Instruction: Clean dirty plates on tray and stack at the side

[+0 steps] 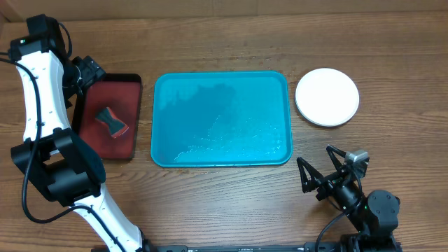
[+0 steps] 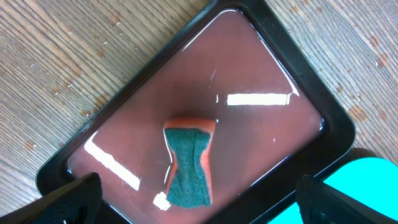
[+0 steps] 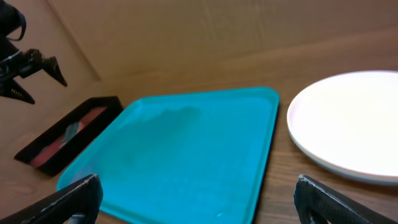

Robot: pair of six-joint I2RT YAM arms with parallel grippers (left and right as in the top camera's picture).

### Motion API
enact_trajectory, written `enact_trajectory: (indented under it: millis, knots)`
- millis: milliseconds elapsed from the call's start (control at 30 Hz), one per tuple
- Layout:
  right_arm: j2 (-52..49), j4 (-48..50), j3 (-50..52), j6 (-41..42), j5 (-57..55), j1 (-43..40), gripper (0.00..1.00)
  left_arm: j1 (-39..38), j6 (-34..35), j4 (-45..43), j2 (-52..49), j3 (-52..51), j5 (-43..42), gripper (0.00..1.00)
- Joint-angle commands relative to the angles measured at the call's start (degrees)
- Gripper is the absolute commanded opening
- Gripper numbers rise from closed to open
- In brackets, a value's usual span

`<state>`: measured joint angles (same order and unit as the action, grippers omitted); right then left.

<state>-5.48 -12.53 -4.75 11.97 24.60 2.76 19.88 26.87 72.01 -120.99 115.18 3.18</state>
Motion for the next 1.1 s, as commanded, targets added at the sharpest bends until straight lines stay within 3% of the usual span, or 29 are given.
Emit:
enact_trajectory:
  millis: [0, 267, 433, 700, 1067]
  knots:
    - [3.0, 0.8, 0.9, -0.3, -2.8, 0.2, 1.0, 0.0, 0.0, 0.0, 0.2, 0.4, 0.0, 1.0]
    - [5.4, 3.4, 1.2, -0.5, -9.5, 0.2, 1.0, 0.0, 0.0, -0.1, 0.2, 0.4, 0.0, 1.0]
    - [5.4, 11.6, 4.4, -0.5, -14.8, 0.2, 1.0, 0.0, 0.0, -0.1, 0.2, 0.4, 0.0, 1.0]
    - [5.4, 8.6, 4.3, -7.6, -16.2, 0.2, 1.0, 0.0, 0.0, -0.1, 0.3, 0.4, 0.0, 1.0]
    - [5.3, 8.4, 4.3, -7.7, -17.0, 0.1, 1.0, 0.0, 0.0, -0.1, 0.2, 0.4, 0.0, 1.0]
